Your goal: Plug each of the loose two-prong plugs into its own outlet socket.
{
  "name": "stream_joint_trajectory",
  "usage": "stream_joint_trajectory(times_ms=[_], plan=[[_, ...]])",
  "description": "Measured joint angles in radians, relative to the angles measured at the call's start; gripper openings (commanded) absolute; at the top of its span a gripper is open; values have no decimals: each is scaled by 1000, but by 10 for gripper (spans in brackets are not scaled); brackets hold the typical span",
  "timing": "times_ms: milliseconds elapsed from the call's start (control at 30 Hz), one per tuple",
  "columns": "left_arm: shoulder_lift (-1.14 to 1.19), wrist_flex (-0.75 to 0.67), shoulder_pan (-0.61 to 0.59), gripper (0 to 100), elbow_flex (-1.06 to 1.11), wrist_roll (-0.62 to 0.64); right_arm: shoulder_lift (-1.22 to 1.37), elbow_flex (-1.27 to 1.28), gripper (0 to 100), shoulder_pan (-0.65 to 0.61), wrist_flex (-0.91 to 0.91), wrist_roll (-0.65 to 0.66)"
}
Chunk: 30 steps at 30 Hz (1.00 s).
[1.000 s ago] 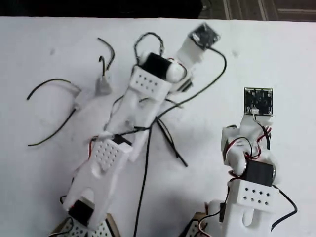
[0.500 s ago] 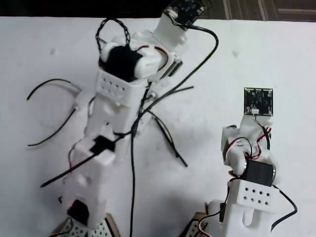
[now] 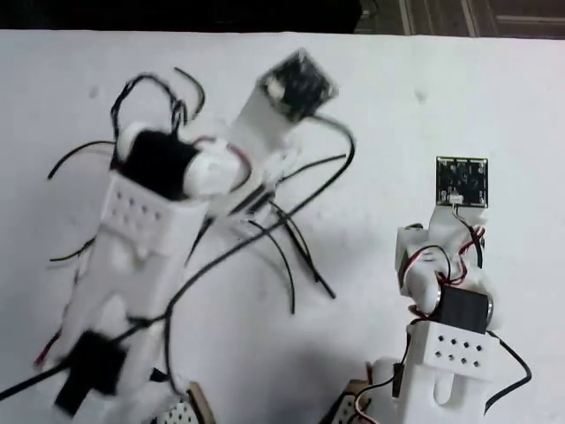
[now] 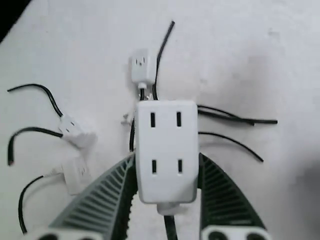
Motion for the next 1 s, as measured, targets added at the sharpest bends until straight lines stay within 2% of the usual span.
stream_joint_trajectory(times_ms=[167,367,500,700,900,1000], plan=[[-215,-123,-38,21,423,-41,0,0,244,-38,6,0],[-387,-446,-155,21,991,-86,0,0,244,-44,6,0],[-463,-618,-213,23,1286,-120,0,0,244,-51,6,0],[-485,-720,-242,37,1470,-149,0,0,244,-95,25,0],[-486,-839,-244,272,1580,-149,0,0,244,-106,25,0],[-486,-864,-244,295,1582,-112,0,14,244,-106,25,0]])
